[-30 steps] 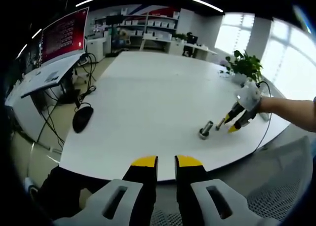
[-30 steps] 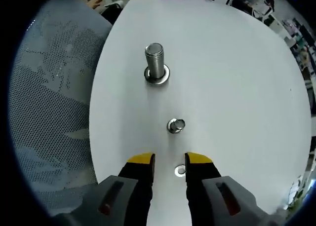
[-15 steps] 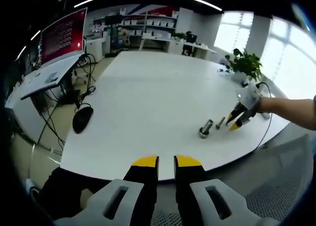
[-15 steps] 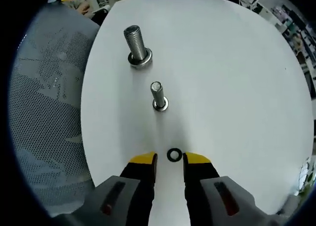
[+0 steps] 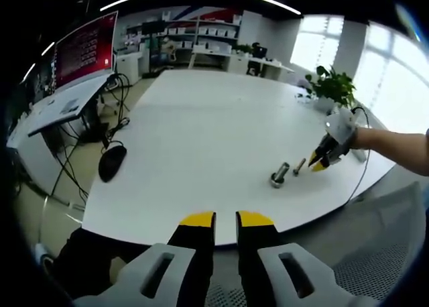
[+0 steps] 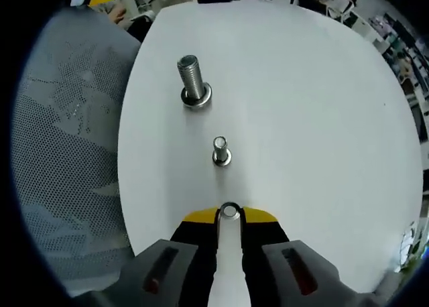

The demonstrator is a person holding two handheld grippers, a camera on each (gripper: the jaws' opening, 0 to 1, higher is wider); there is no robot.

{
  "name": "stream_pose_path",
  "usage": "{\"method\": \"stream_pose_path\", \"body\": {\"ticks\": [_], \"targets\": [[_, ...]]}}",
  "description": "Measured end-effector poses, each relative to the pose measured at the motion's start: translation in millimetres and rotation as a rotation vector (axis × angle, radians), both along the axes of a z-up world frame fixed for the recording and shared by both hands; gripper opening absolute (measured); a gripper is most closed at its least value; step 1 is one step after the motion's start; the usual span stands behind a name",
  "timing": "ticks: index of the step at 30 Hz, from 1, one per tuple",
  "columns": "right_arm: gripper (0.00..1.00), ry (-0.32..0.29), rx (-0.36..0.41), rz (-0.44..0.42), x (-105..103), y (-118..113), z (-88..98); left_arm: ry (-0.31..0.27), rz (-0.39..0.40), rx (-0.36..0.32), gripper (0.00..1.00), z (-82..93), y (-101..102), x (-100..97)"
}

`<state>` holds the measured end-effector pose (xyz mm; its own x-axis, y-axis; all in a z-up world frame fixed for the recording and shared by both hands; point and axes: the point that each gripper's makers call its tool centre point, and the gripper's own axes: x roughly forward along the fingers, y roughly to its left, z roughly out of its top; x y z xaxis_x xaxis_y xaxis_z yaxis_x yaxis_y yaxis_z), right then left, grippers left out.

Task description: Place the washer onto the threaded stud by aligning its center hole with the stud, sliding it down to the base, and recovering from edge contact or off-axis alignment until the washer reaches the visible bottom stop.

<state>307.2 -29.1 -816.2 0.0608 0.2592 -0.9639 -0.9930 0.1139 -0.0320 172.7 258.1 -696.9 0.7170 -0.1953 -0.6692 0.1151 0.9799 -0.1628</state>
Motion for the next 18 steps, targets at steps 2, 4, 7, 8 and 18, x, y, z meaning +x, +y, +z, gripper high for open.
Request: {"method": "stream_pose_path", "body": {"ticks": [2,4,7,8,18], "targets": [[0.13,-0.012,0.000,0.021,-1,4,5.6,-0.002,0.001,-0.001,0.09,0.3,0,0.1],[0.13,-0.020,0.005,0.032,-1,7,10.6,-0.003,0.001,-0.001,0.09,0.4,0,0.2],[0.13,-0.039,0.046,0.038,-1,18,24.6,-0.002,0.002,-0.002,0.09,0.5,0,0.2],[0.13,-0.047,0.060,0.042,0,22,29.0,-0.003,0.002,-0.002,0.09,0.6,0,0.4],[0.13,-0.079,0.117,0.069,1,44,44.5,-0.003,0.004,-0.004,0.09,0.7,1,0.4]]}}
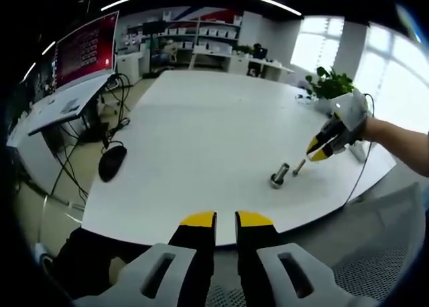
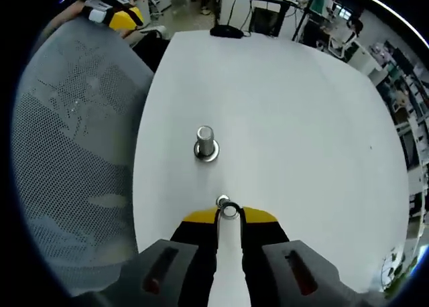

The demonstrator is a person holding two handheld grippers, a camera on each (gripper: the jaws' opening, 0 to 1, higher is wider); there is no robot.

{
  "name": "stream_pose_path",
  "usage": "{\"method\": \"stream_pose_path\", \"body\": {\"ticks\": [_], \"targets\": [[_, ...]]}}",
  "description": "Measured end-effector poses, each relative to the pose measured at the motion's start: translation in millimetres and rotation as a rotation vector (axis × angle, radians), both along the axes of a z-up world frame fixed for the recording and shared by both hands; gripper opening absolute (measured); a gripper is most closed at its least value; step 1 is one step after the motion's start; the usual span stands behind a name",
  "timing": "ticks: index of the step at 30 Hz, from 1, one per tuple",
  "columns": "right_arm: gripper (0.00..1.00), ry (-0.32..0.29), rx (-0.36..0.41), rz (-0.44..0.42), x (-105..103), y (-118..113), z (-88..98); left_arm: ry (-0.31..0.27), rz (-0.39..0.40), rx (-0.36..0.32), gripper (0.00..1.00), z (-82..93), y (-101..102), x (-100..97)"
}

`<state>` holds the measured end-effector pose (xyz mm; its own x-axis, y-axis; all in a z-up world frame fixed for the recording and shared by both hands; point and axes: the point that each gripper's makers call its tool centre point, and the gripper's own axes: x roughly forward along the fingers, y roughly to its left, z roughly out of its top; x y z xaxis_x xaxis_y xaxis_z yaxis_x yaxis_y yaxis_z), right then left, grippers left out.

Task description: Place the washer onto the threaded stud by aligning its center hole with the stud, sliding it down to the base, and recovering from edge contact or off-axis alignment until the washer reaches the visible bottom stop.

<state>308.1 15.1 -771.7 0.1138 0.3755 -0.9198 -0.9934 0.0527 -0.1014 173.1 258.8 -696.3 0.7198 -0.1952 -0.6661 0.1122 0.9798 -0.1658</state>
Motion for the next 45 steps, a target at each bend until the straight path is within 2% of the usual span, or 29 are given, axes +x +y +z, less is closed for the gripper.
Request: {"method": "stream_pose_path", "body": {"ticks": [8,20,26,39,45], "targets": [[0.13,0.021,-0.039,0.020,2,3,-12.4,-0.004,0.001,-0.001,0.09,0.5,0,0.1],[0.13,0.030,-0.042,0.041,1,12,-10.0,-0.006,0.002,-0.003,0.09,0.8,0,0.5],[0.13,0.035,-0.089,0.068,0,10,-21.4,-0.005,0.001,-0.002,0.09,0.5,0,0.4],[0.13,0.056,-0.173,0.087,-2,9,-60.2,0.002,0.001,0.000,0.09,-0.7,0,0.0],[0.15,0.064,-0.167,0.045,-1,8,-61.9,0.007,-0.003,-0.001,0.08,-1.5,0,-0.6]]}}
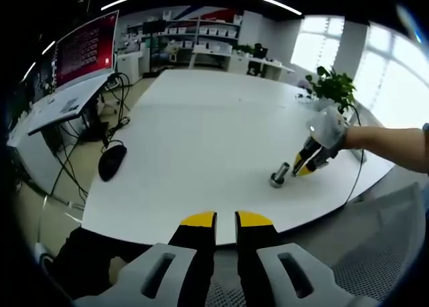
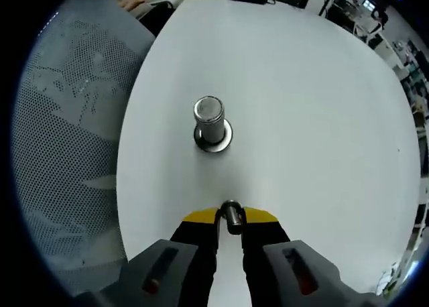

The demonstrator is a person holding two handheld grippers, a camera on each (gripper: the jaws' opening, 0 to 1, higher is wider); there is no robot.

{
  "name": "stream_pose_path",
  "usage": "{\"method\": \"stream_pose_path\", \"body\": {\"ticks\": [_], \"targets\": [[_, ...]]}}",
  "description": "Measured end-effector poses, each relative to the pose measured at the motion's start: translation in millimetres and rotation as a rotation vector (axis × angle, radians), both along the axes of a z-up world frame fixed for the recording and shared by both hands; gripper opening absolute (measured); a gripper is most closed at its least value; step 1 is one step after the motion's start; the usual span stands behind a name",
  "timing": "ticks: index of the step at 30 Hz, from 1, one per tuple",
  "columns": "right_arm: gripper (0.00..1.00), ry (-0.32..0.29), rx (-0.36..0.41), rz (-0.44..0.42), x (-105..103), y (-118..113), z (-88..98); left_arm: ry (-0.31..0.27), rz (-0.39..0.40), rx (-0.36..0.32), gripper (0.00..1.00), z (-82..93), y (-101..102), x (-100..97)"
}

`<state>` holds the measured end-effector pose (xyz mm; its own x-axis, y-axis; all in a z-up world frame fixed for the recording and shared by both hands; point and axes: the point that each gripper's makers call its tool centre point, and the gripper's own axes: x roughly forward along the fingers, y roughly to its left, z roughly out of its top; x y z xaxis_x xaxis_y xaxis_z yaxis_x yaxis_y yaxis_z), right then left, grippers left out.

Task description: Place the washer onto the threaded stud by aligning its center hole with the stud, sliding it down to the base, and recovering from edge contact or off-axis alignment until the washer reaches the visible bottom stop.

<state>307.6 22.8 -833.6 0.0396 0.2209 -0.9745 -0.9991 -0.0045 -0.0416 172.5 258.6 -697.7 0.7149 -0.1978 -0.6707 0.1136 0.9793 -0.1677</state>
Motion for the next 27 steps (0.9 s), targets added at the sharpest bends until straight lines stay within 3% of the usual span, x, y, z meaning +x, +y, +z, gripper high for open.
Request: {"method": "stream_pose_path", "body": {"ticks": [8,15,27], "targets": [[0.21,-0.006,0.027,-0.047,1,-23,10.8,-0.002,-0.006,-0.002,0.08,0.2,-1,0.2],[0.21,-0.007,0.070,-0.168,7,-56,19.2,-0.002,-0.006,-0.002,0.08,0.2,-1,0.0],[0.20,-0.022,0.070,-0.372,26,-122,4.2,-0.002,-0.003,0.000,0.08,0.7,-1,0.0]]}}
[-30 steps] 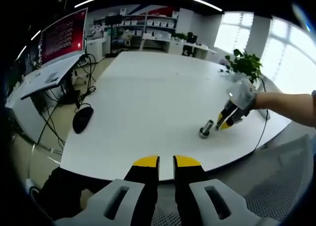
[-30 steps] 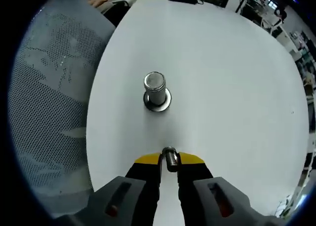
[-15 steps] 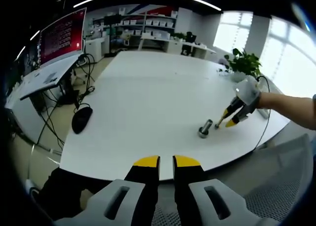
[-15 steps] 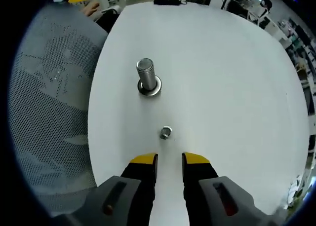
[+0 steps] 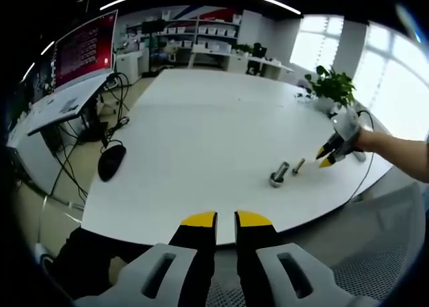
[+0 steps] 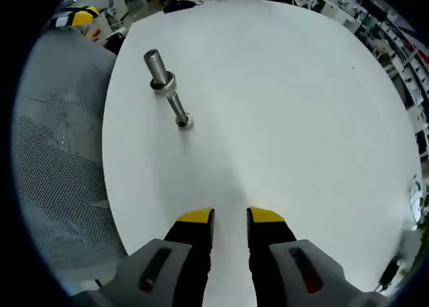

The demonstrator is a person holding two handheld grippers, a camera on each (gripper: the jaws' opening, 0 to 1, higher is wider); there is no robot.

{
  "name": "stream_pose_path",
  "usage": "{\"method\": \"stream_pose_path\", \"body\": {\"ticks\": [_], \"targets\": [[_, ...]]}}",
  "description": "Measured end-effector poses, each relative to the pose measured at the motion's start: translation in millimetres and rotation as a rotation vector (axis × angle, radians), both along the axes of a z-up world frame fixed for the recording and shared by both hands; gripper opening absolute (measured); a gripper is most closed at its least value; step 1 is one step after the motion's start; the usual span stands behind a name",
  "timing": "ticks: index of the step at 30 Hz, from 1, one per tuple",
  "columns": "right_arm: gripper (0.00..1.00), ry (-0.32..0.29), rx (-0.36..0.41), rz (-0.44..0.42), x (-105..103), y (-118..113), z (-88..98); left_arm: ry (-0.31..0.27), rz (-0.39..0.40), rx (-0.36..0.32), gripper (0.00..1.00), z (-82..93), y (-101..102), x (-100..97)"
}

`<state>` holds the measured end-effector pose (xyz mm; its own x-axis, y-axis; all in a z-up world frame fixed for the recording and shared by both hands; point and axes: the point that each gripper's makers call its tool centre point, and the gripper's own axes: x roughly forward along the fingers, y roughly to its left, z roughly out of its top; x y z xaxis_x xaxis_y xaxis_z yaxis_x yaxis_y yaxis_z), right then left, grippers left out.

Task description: Place the washer onto the threaded stud by aligning its center hole with the stud, sliding it down to the base, and recovering from edge contact or off-axis alignment until the washer reaches the visible bottom stop.

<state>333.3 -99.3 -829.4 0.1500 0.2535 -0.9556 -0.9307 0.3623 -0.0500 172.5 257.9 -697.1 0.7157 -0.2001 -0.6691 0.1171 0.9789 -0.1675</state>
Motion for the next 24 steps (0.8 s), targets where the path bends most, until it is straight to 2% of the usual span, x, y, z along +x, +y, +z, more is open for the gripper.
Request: {"method": "stream_pose_path", "body": {"ticks": [4,8,11,12,14,17,21,24], "targets": [[0.20,0.004,-0.009,-0.061,6,-18,-8.0,0.002,0.004,0.000,0.08,-0.3,1,0.1],[0.21,0.015,0.009,-0.099,8,-23,-11.6,0.002,0.005,0.002,0.08,-0.2,1,0.2],[0.21,0.003,0.018,-0.100,12,-23,-11.8,0.002,0.007,0.002,0.08,-0.1,1,0.2],[0.21,0.003,0.043,-0.119,15,-20,-11.3,0.003,0.008,0.003,0.08,-0.3,2,0.1],[0.21,0.022,0.062,-0.147,16,-18,-11.6,0.006,0.011,0.002,0.08,-0.6,2,-0.2],[0.21,0.021,0.062,-0.141,17,-16,-11.8,0.010,0.010,0.004,0.08,-1.2,2,-0.9],[0.14,0.023,0.056,-0.144,16,-17,-11.1,0.009,0.013,0.003,0.08,-0.9,2,-0.8],[0.14,0.054,0.082,-0.210,15,-17,-8.8,0.007,0.014,0.002,0.08,-0.6,2,-0.5]]}}
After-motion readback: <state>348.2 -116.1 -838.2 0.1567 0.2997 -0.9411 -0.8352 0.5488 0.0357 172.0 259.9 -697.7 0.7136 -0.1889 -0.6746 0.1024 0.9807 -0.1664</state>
